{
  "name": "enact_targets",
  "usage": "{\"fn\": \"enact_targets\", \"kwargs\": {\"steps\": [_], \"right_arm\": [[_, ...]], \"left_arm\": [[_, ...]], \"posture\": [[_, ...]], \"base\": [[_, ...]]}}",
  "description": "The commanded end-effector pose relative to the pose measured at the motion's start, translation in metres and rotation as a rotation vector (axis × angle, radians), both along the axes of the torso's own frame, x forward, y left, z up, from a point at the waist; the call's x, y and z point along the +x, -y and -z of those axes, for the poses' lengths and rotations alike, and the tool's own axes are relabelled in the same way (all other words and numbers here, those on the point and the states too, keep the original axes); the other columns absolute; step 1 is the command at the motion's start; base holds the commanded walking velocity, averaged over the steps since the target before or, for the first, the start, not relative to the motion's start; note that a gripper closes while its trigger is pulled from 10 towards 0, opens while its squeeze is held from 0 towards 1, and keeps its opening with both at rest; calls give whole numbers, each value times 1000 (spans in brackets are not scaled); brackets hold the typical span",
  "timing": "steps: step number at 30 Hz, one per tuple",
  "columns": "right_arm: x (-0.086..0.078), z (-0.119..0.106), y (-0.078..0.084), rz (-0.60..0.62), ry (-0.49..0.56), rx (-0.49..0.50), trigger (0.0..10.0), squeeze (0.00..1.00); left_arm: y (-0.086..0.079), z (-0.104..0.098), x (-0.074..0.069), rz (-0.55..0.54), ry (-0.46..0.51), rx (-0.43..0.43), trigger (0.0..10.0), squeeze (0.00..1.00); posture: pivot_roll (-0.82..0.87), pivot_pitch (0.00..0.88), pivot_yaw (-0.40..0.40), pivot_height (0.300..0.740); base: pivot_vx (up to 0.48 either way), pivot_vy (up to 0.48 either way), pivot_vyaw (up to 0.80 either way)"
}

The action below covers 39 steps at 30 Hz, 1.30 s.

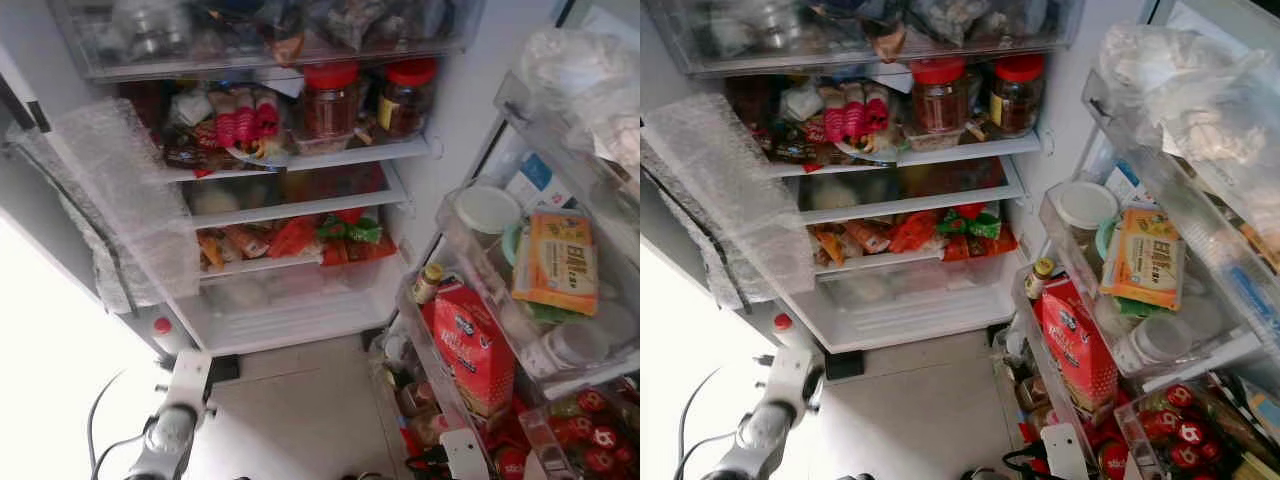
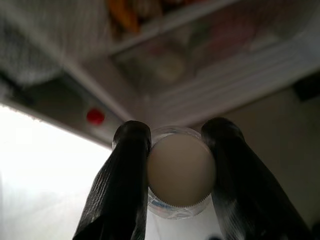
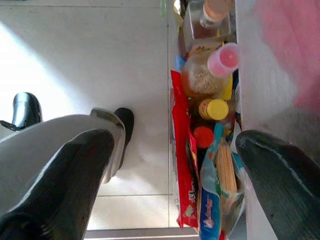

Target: Restocking fridge

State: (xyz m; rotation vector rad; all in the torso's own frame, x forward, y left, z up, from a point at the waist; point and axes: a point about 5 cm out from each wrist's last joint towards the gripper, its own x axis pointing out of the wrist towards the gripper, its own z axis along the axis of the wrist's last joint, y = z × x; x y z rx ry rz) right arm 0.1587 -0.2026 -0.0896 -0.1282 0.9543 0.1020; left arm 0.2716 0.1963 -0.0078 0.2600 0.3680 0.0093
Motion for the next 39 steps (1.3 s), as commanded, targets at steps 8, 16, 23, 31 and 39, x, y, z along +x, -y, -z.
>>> {"fn": "enact_targets", "kwargs": {"steps": [8,16,23,31,39], "right_arm": [[-7,2,3,-19,-28,-9,10000,0],[-6,2,4,-31,-29,-14,10000,0],[-6,2,4,-38,-26,-14,10000,0],[-5,1,4,-43,-26,-12,10000,0],[-6,2,4,-49,-29,-14,10000,0]], "left_arm": [[11,-34,-1,47,287,-88,10000,0],[16,-55,-11,62,399,-89,10000,0],[11,-59,-11,38,374,-103,10000,0],[17,-60,-2,45,339,-151,10000,0],[20,-59,-1,69,316,-168,10000,0]], "posture": [[-133,189,-37,740],[-129,198,-41,740],[-130,201,-42,740],[-137,198,-43,740],[-136,188,-38,740]], "base": [[0,0,0],[0,0,0],[0,0,0],[0,0,0],[0,0,0]]}}
